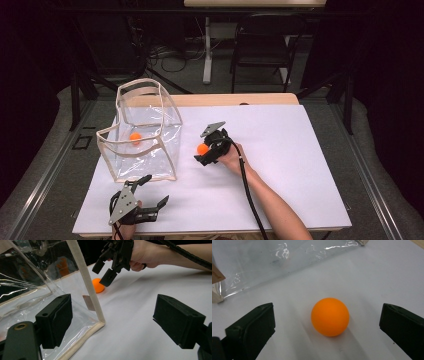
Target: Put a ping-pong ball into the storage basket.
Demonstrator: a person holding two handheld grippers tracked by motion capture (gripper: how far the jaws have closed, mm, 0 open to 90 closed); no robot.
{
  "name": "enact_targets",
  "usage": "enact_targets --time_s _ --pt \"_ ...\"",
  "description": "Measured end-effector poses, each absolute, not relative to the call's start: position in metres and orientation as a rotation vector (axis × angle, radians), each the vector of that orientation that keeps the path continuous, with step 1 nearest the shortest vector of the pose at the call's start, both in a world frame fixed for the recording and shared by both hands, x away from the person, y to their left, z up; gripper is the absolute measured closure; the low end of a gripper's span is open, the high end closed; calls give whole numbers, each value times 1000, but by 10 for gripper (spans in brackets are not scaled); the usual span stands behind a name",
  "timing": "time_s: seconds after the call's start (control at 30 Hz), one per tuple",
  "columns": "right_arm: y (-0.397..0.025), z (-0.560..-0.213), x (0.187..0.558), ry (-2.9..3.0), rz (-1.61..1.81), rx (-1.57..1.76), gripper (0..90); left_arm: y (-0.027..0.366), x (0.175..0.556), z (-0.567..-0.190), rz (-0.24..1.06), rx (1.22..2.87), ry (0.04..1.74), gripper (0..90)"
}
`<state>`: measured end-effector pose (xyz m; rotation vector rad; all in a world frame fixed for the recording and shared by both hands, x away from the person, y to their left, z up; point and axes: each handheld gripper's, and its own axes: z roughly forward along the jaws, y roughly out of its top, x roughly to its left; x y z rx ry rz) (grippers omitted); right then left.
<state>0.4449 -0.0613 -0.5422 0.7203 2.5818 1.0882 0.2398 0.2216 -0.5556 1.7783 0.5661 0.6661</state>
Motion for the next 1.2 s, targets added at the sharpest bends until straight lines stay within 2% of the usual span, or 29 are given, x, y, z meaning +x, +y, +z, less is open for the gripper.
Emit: enact_targets --time_s 0.17,0.27,0.83,1.0,1.2 --pt "-62 -546 447 2588 1089 718 38 221 240 -556 665 1777 566 156" --pt "-62 -547 448 2579 1090 720 136 221 240 -556 664 1777 566 156" --pt "-56 -555 449 2599 1017 718 367 220 239 -556 665 1780 564 156" --pt "-55 -555 448 2590 994 703 467 221 239 -556 664 1781 563 156" --pt "-54 -555 448 2591 978 701 503 221 239 -556 664 1781 565 156"
